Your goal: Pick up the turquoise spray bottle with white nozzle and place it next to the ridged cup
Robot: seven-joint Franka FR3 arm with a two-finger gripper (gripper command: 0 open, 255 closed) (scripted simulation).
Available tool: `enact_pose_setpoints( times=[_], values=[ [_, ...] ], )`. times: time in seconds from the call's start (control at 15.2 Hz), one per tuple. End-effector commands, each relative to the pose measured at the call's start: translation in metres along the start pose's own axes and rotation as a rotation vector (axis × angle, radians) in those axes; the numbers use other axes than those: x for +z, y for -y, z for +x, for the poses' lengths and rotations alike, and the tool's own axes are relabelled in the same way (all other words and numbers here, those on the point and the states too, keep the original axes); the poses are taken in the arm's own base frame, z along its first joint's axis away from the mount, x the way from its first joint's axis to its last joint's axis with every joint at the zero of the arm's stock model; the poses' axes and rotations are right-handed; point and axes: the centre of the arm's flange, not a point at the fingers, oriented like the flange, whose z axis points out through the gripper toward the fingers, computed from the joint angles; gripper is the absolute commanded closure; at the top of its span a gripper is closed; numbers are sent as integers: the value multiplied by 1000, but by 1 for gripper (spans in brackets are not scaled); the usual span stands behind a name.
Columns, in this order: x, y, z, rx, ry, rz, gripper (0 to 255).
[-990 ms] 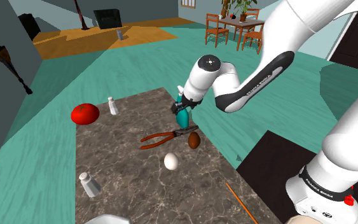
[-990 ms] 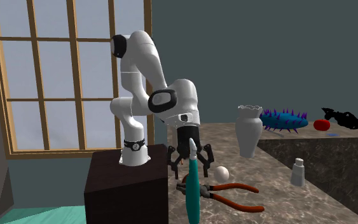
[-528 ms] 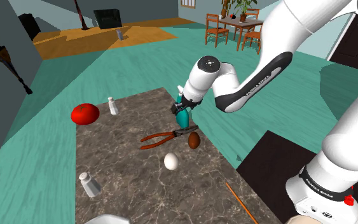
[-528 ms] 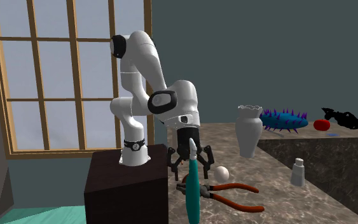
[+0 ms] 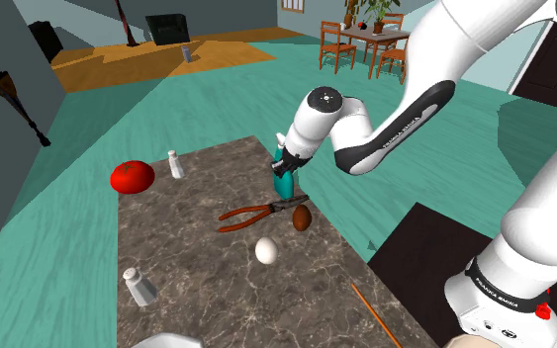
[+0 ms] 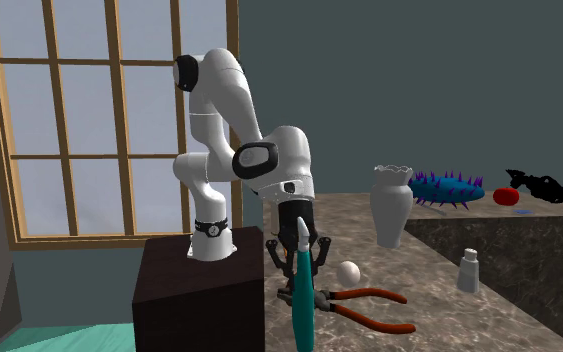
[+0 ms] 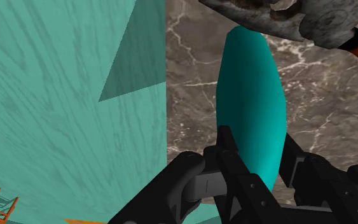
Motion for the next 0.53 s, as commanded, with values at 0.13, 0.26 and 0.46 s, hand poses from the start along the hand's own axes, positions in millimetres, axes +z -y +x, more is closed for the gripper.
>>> enact_pose_setpoints(
  times=[0.13,0.26,0.46],
  values=[
    [-5,0,2,0,0,0,255],
    [-14,0,7,0,0,0,255],
    [-28,1,15,0,0,0,255]
  ],
)
